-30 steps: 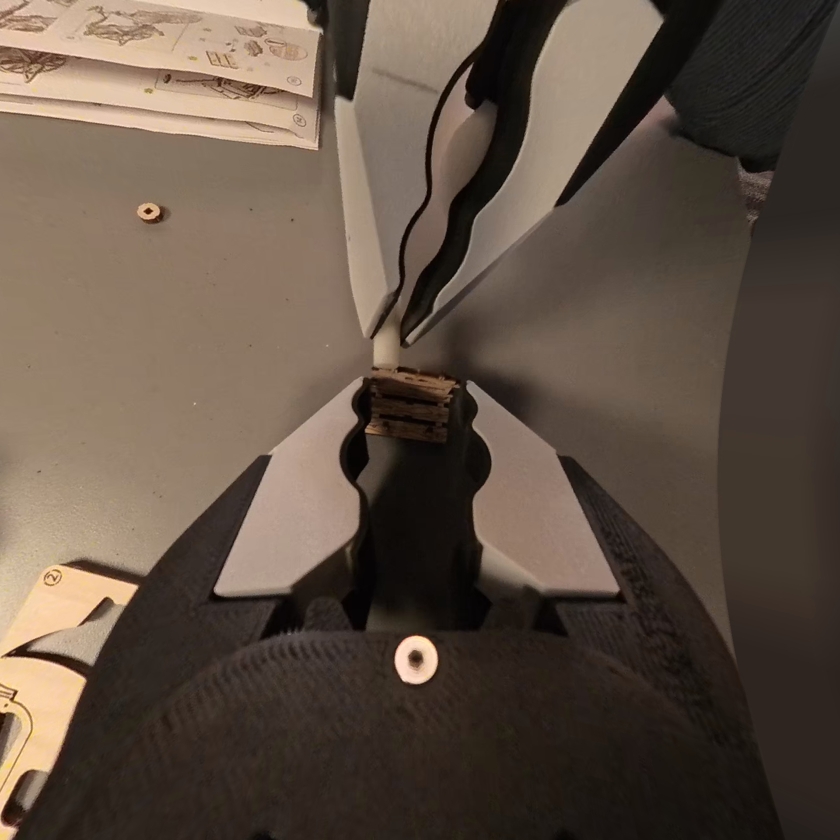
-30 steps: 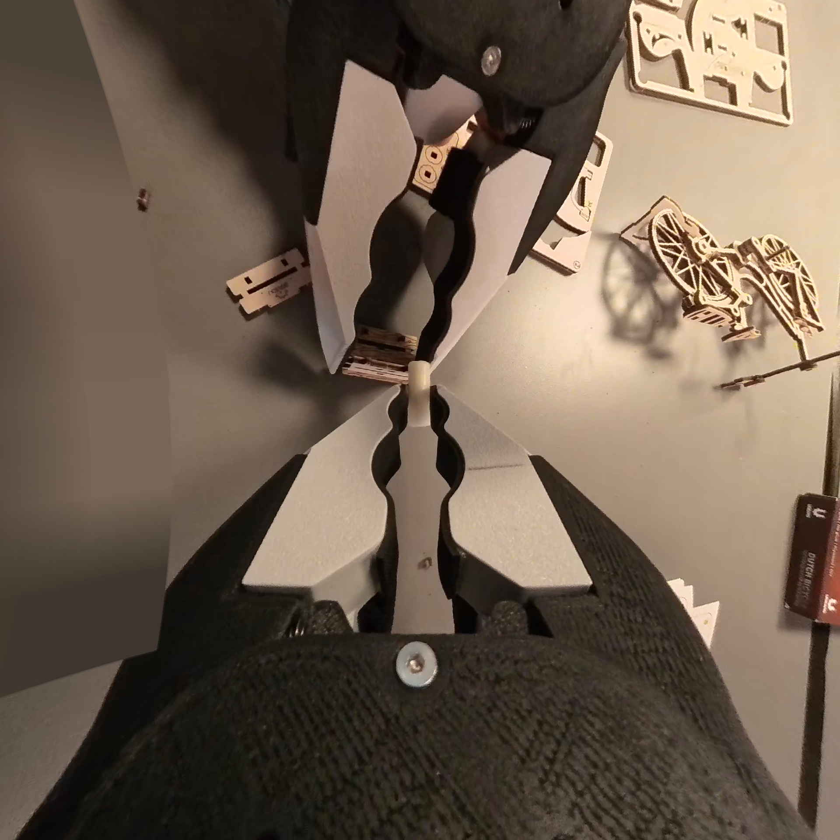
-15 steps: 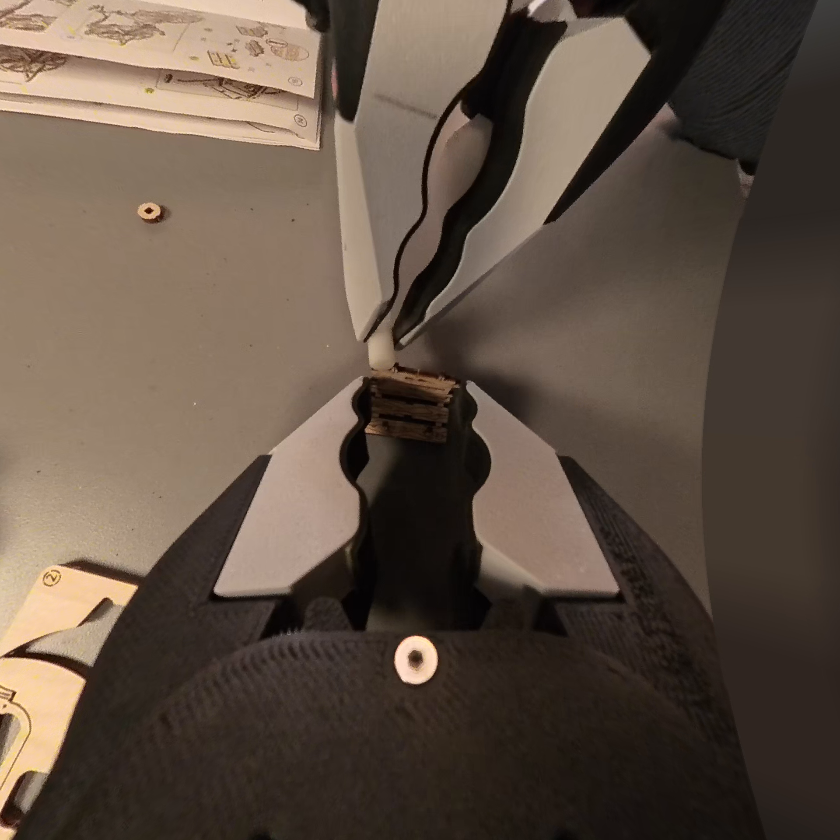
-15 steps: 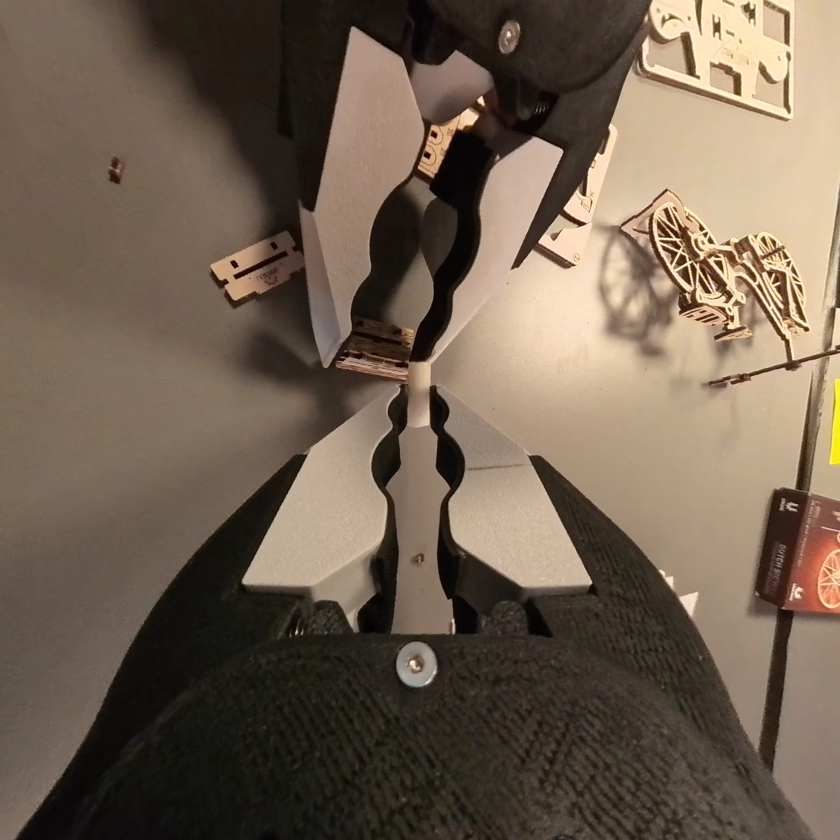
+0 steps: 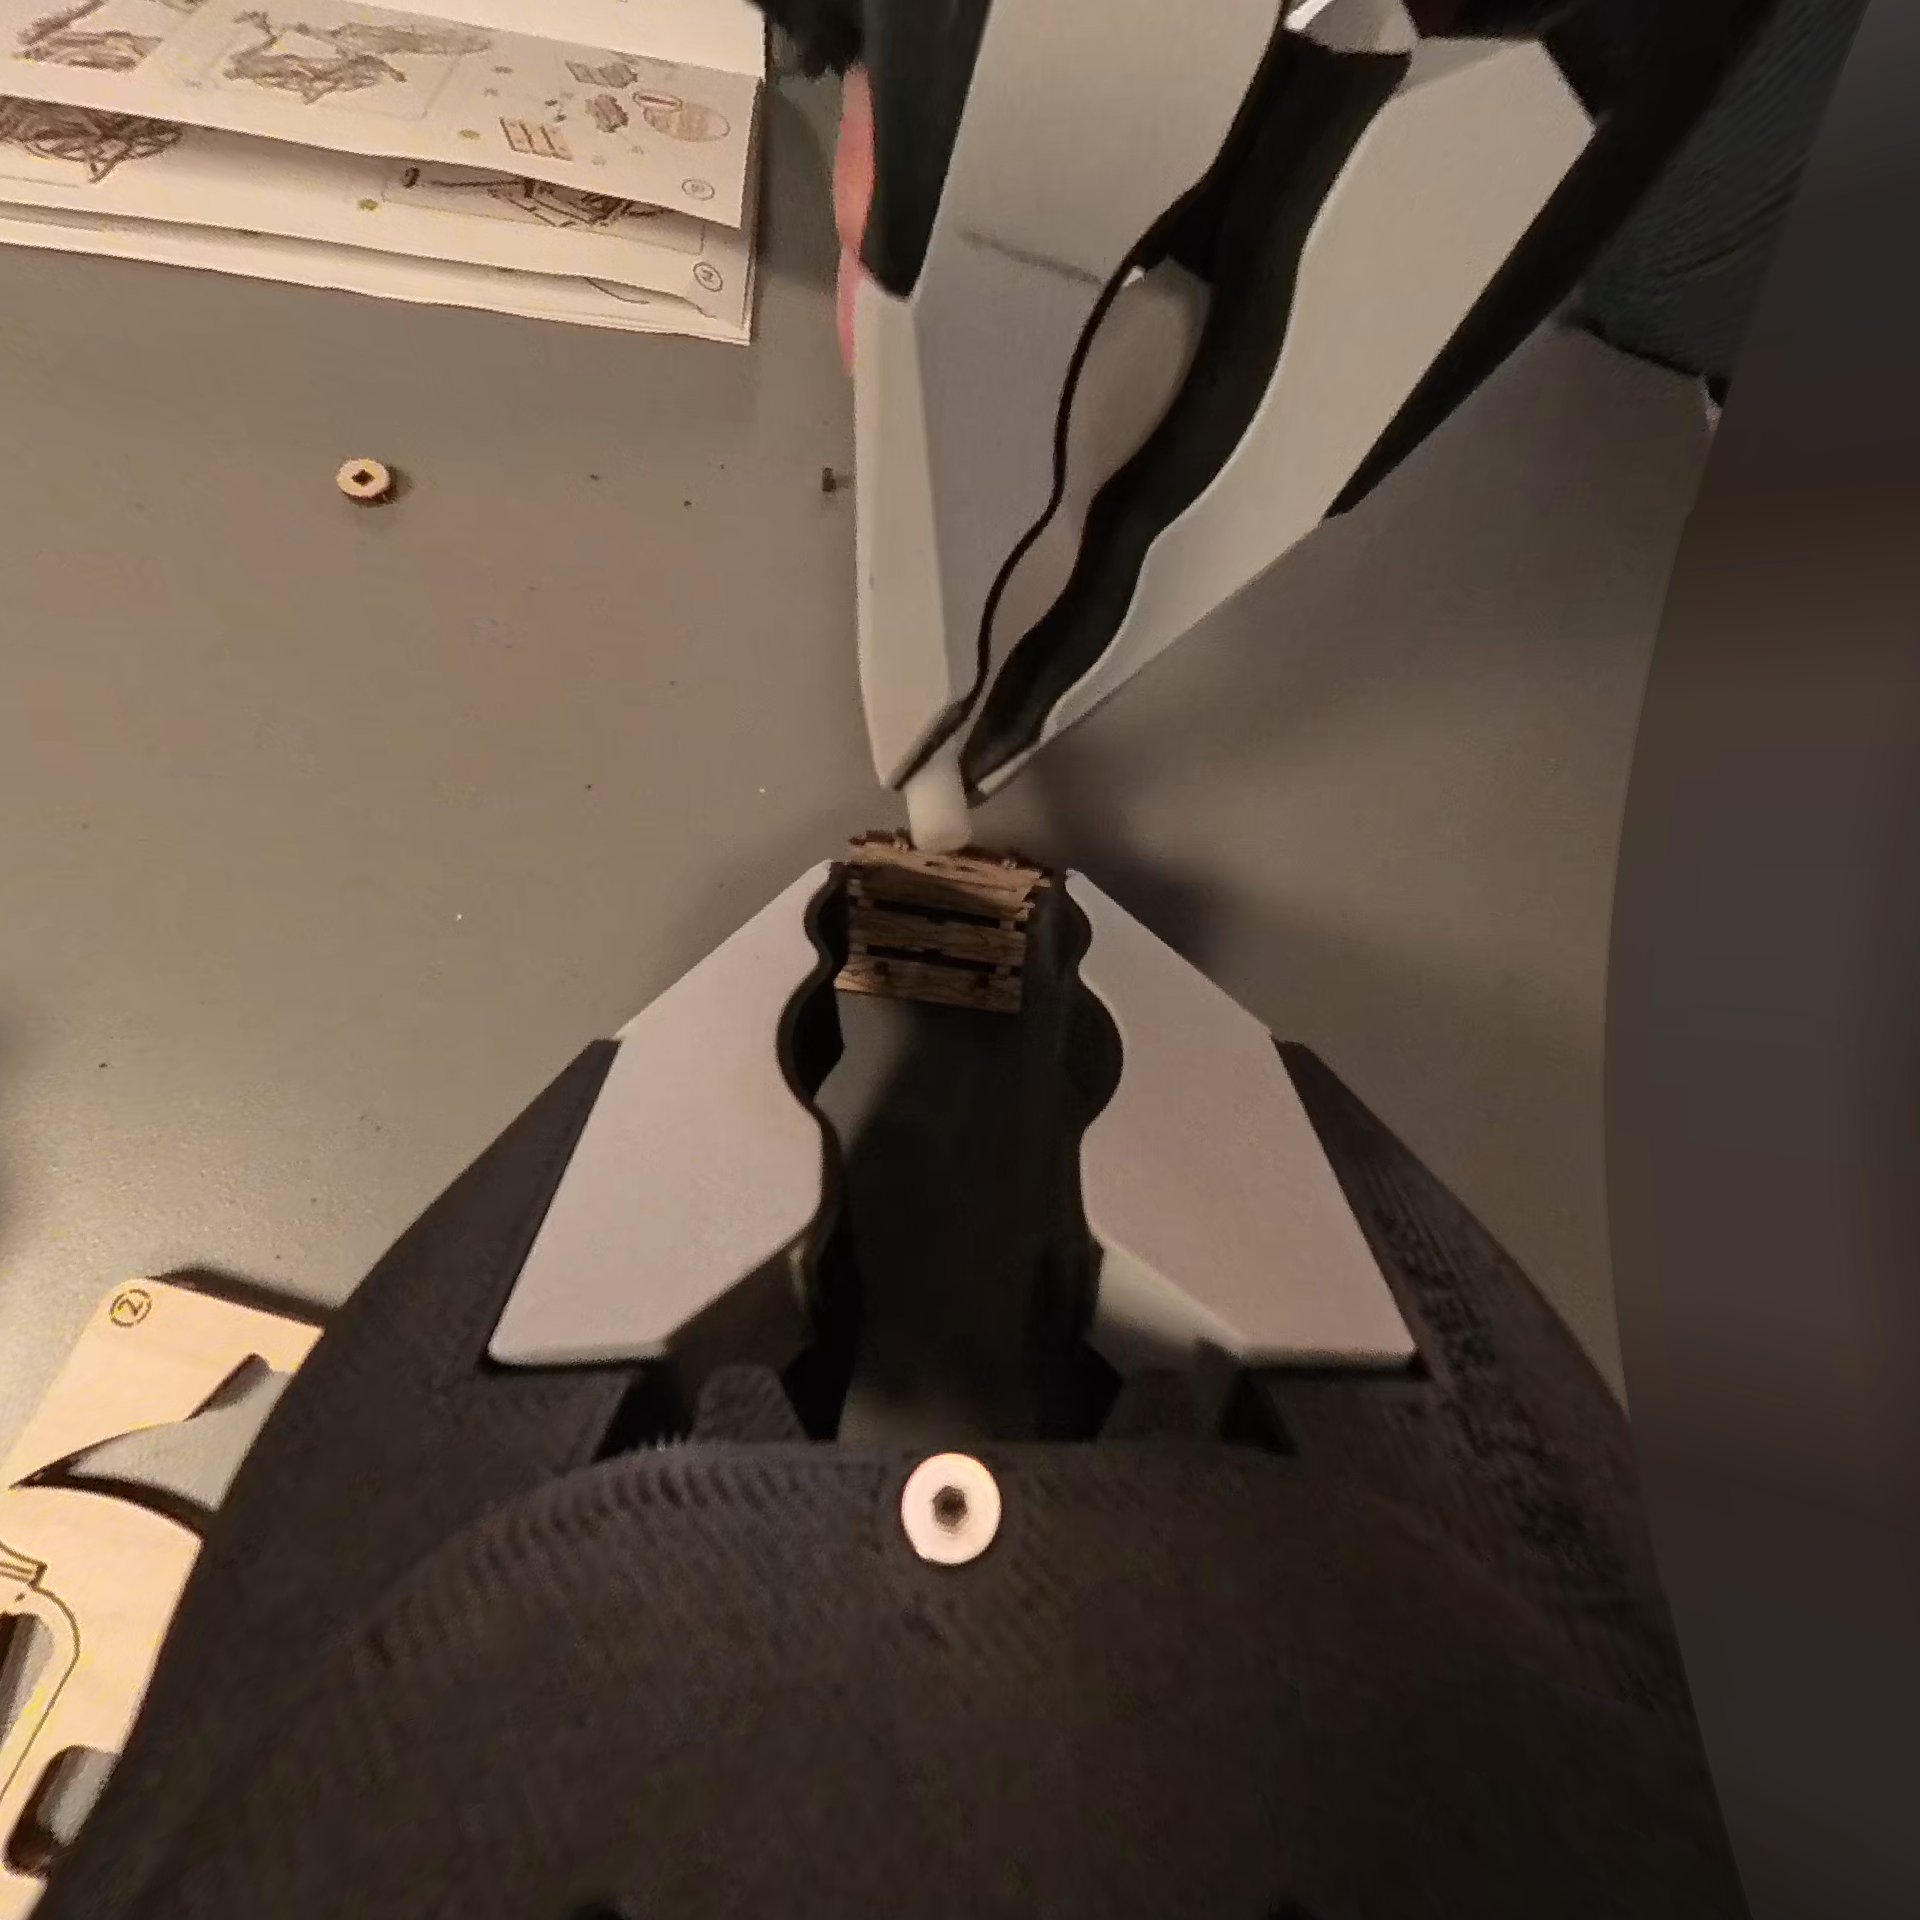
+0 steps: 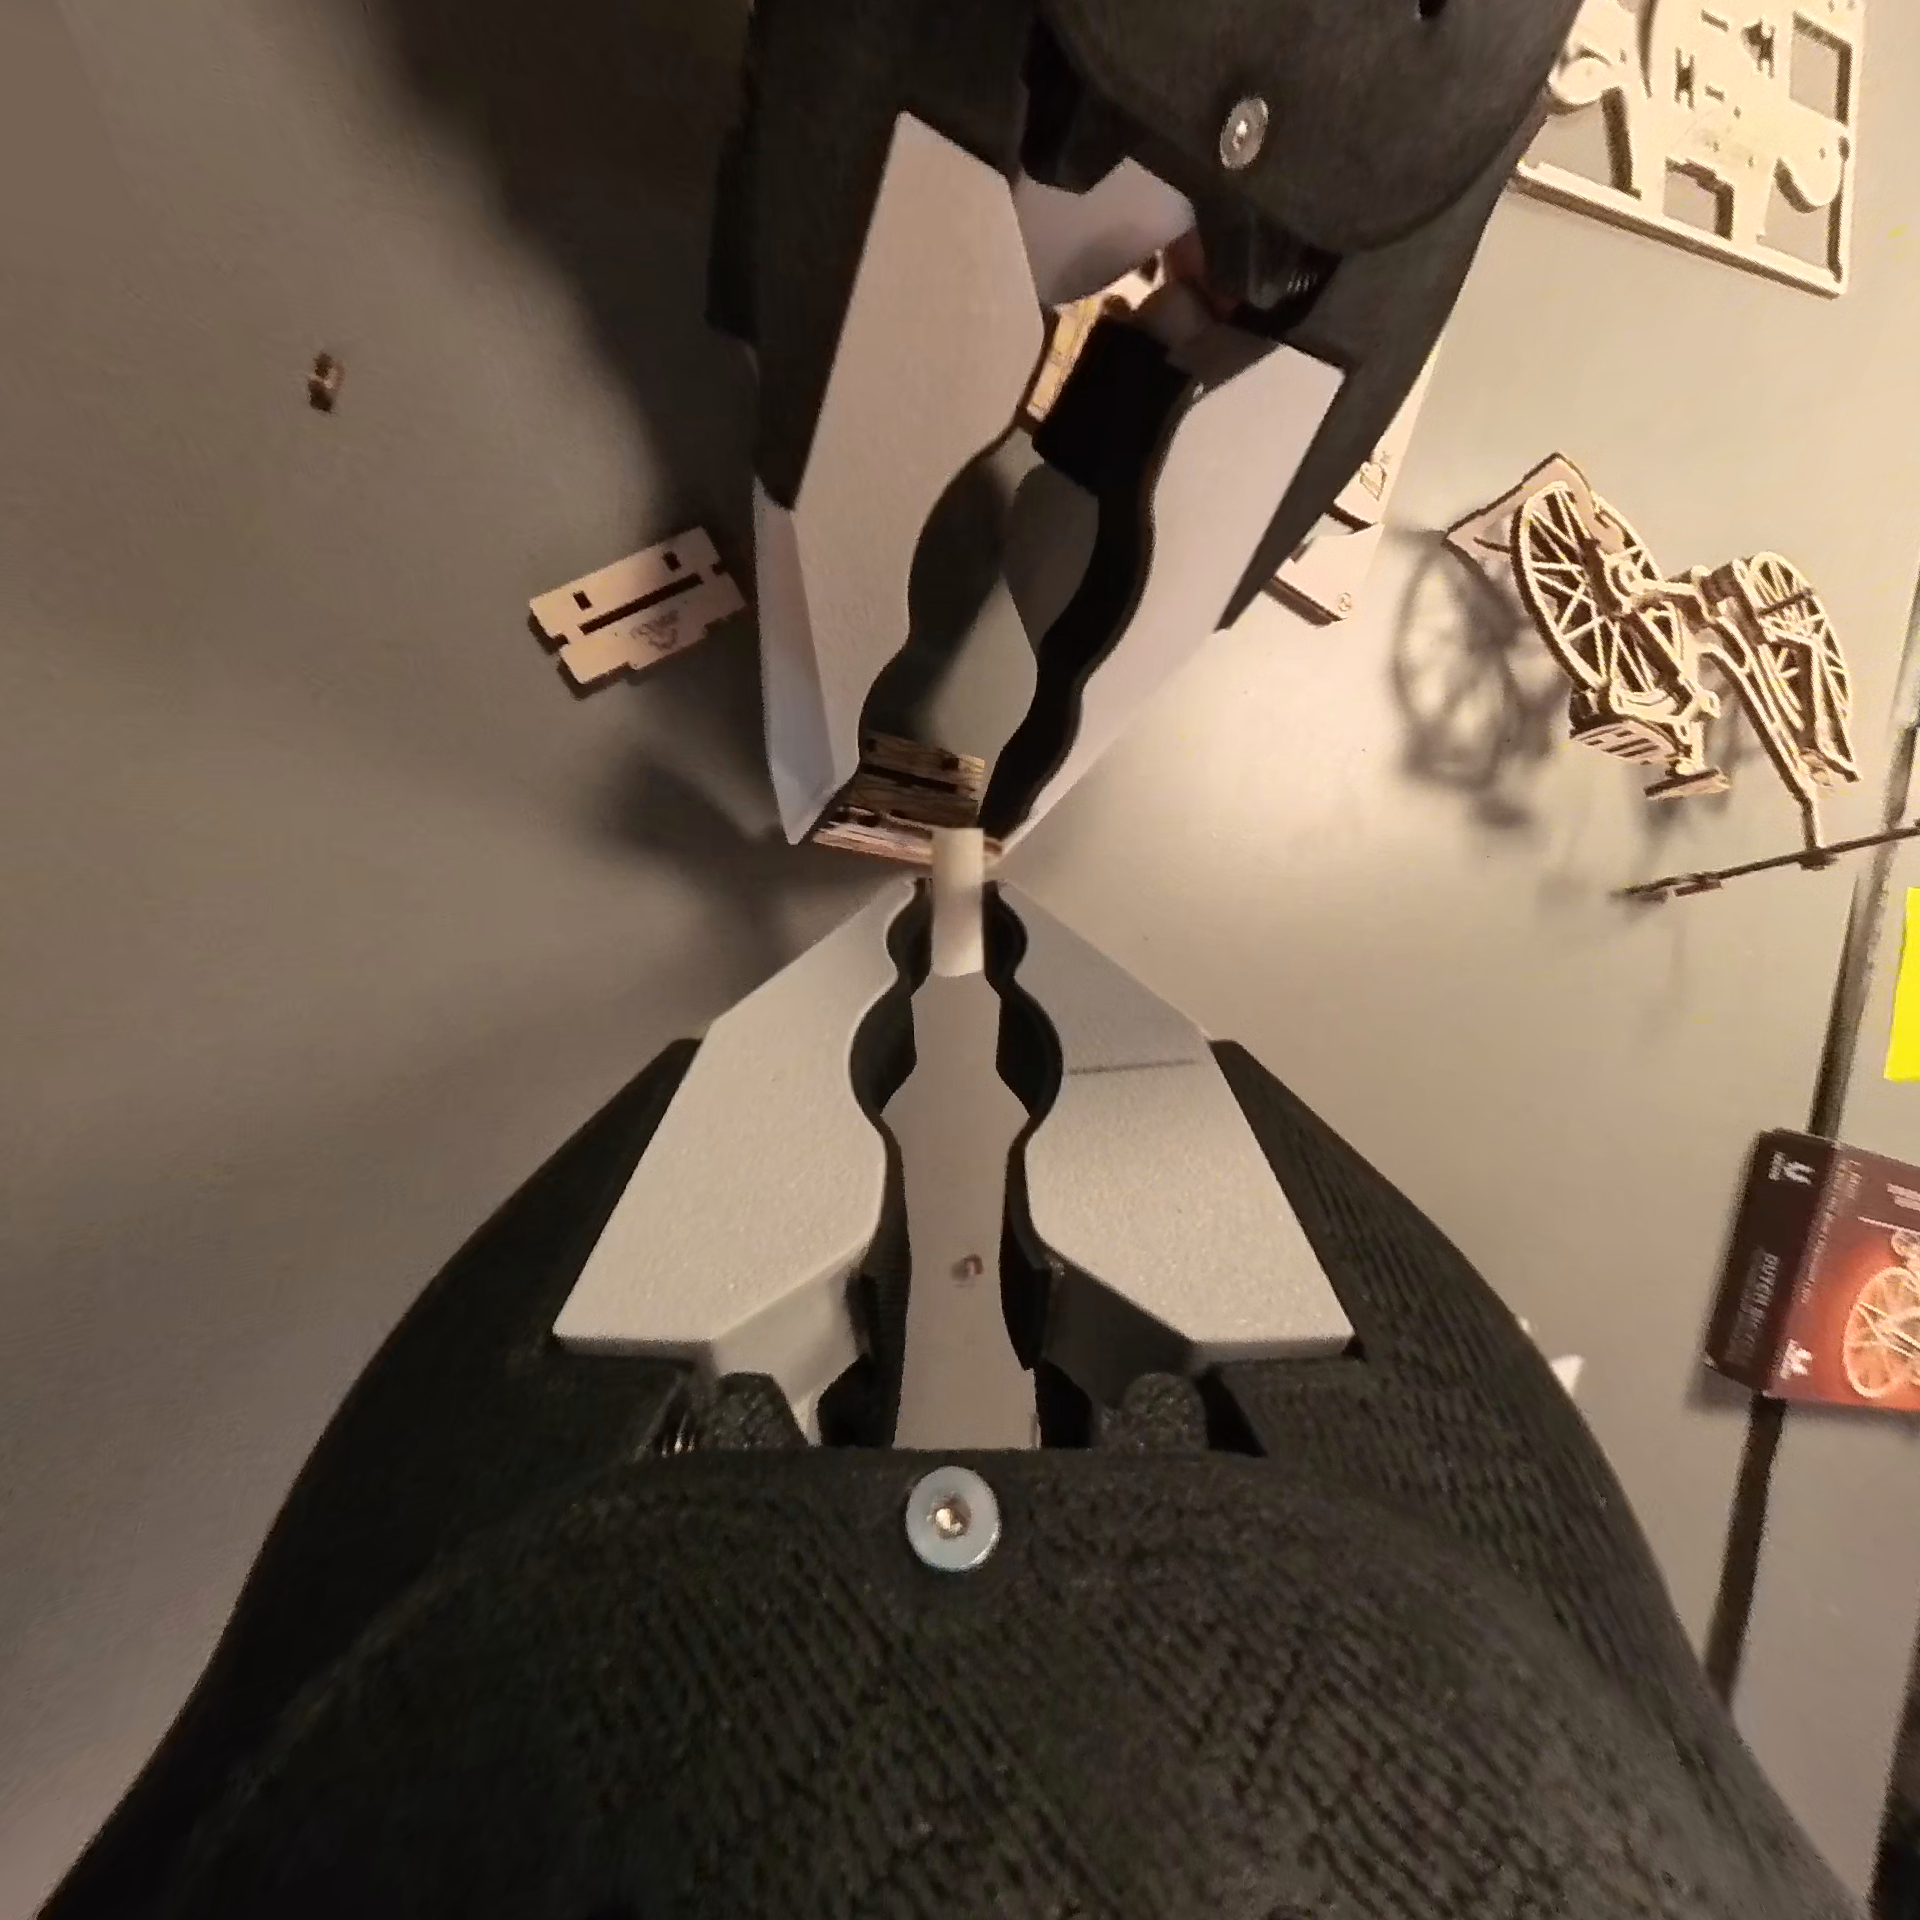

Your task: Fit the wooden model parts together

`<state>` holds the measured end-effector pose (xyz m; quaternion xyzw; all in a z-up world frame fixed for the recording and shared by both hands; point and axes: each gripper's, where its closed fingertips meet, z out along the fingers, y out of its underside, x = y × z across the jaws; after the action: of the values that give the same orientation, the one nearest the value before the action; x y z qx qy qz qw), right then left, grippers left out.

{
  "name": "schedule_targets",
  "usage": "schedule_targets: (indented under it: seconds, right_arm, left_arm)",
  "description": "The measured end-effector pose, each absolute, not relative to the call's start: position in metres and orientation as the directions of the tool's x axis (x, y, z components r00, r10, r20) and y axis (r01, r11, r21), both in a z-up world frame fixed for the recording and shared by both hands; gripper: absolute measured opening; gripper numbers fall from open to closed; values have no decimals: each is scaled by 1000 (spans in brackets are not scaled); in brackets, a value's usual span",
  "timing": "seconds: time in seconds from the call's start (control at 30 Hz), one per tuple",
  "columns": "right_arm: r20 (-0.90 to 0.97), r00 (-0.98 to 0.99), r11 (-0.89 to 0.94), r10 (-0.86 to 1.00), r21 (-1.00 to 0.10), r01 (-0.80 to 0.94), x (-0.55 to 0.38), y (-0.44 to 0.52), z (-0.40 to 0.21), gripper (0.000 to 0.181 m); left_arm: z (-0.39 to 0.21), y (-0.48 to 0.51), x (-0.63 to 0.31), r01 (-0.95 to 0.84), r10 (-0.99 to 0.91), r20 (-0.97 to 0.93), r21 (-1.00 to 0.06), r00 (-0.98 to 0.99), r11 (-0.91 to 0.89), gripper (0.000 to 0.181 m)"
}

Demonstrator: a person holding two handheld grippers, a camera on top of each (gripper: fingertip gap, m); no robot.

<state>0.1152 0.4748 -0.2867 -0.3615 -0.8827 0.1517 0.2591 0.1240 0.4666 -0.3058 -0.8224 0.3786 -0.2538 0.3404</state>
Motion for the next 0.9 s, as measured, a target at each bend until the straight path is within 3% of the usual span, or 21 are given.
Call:
schedule_targets:
  seconds: [0.9]
  right_arm:
    - [369, -646, 743, 668, -378, 553, 123, 468, -287, 7]
  left_arm:
    - [-306, 470, 123, -441, -781, 155, -752, 605, -490, 36]
